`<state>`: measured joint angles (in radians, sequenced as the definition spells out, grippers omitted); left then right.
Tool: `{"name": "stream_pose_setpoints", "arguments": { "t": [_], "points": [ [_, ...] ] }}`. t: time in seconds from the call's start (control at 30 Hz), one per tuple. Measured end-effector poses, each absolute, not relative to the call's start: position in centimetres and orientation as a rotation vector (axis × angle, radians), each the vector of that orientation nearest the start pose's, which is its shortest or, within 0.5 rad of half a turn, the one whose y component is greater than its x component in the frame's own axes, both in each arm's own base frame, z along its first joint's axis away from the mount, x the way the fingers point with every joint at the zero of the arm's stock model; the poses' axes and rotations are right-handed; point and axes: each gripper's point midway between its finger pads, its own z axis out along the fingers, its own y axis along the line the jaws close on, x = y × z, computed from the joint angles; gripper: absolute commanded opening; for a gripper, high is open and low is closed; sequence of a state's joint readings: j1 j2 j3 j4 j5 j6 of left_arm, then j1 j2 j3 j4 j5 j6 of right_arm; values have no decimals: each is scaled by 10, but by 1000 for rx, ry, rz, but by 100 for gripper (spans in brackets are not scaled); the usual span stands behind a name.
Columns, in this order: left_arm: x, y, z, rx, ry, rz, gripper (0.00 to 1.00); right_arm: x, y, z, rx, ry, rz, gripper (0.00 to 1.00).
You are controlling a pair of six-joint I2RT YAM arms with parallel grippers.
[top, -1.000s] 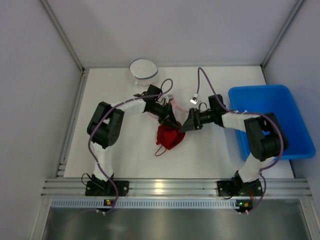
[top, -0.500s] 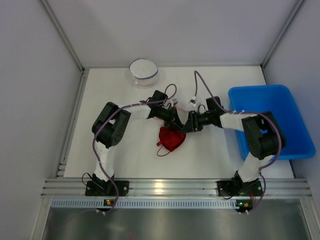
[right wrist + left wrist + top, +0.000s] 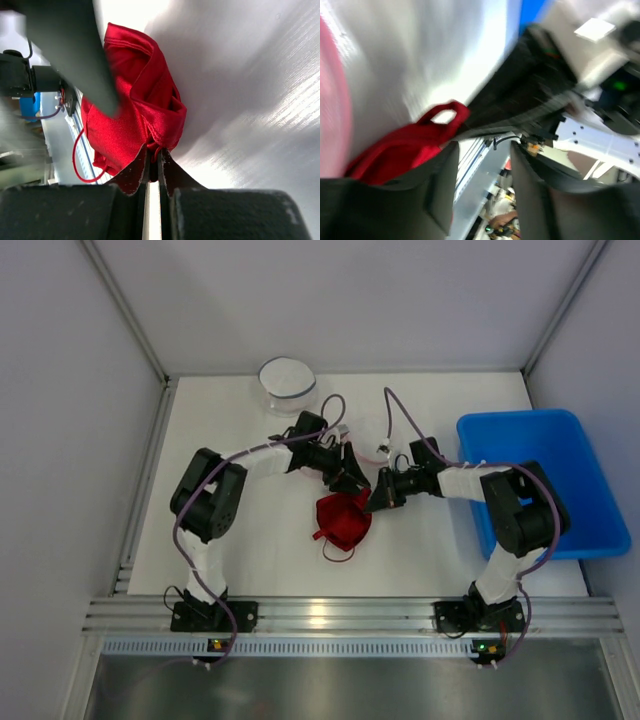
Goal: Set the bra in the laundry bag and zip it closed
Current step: Adjust the bra at the center of the board.
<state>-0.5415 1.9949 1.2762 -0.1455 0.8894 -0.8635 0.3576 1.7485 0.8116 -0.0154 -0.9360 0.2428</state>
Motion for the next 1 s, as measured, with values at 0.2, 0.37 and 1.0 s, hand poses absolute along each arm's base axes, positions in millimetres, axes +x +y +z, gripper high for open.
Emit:
{"name": "stream_pose_setpoints", "arguments": {
  "t": [0.2,0.37,1.0],
  "points": [
    [303,-330,160,156,2583,-1530,70,253,253,50,-535,2444,1426,0],
    [317,-292,193,389,2435,-1187,77,248,251,44,-464,2487,1434,0],
    [169,-350,123,1683,1980,-154,80,245,256,48,119,2726,1488,0]
  ]
}}
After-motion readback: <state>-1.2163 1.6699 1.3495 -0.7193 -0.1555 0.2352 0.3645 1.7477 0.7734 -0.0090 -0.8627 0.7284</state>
